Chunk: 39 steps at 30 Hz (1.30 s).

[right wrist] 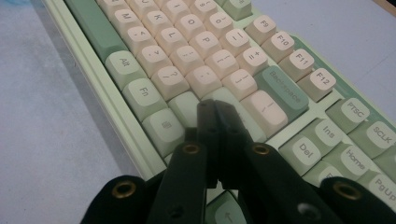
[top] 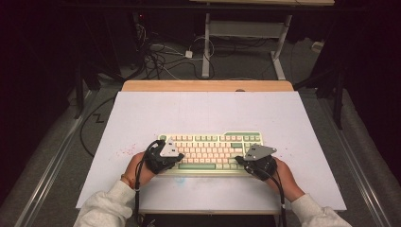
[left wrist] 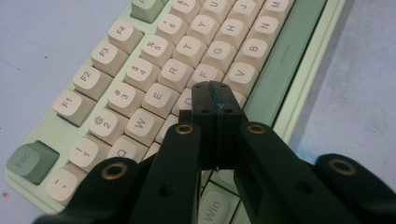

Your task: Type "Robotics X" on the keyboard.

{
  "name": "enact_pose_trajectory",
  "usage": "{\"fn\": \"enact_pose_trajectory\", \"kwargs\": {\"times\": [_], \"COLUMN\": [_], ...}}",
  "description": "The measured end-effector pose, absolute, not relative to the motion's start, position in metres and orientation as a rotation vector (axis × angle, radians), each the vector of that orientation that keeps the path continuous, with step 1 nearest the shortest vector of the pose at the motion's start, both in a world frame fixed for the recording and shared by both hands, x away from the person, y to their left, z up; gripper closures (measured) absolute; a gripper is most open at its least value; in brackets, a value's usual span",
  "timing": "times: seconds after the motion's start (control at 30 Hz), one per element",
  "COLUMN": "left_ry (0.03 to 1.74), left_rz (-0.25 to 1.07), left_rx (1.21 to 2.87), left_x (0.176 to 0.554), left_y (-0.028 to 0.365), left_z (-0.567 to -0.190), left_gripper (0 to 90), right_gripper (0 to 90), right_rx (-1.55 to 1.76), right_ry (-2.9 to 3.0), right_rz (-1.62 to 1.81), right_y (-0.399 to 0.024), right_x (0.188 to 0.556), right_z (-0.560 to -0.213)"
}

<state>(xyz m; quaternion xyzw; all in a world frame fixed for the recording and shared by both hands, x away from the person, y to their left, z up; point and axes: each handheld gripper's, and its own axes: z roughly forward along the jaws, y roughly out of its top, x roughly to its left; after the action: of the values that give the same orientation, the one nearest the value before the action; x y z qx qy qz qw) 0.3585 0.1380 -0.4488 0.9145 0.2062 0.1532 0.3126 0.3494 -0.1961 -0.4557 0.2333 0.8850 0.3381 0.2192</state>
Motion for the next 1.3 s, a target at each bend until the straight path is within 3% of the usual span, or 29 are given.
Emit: {"fn": "enact_pose_trajectory", "kwargs": {"times": [0.73, 1.3], "left_ry": [0.550, 0.552], "left_rz": [0.434, 0.480], "left_rx": [2.438, 2.360], "left_x": [0.357, 0.354], "left_y": [0.135, 0.140], "left_z": [-0.452, -0.442], "left_gripper": [87.6, 87.3], "right_gripper": [90.0, 90.0], "right_rx": [0.641, 0.632], "right_ry": [2.450, 2.444], "right_rz": [0.931, 0.922], "right_y": [-0.196, -0.195], "right_x": [0.349, 0.349], "right_z": [-0.456, -0.456]}}
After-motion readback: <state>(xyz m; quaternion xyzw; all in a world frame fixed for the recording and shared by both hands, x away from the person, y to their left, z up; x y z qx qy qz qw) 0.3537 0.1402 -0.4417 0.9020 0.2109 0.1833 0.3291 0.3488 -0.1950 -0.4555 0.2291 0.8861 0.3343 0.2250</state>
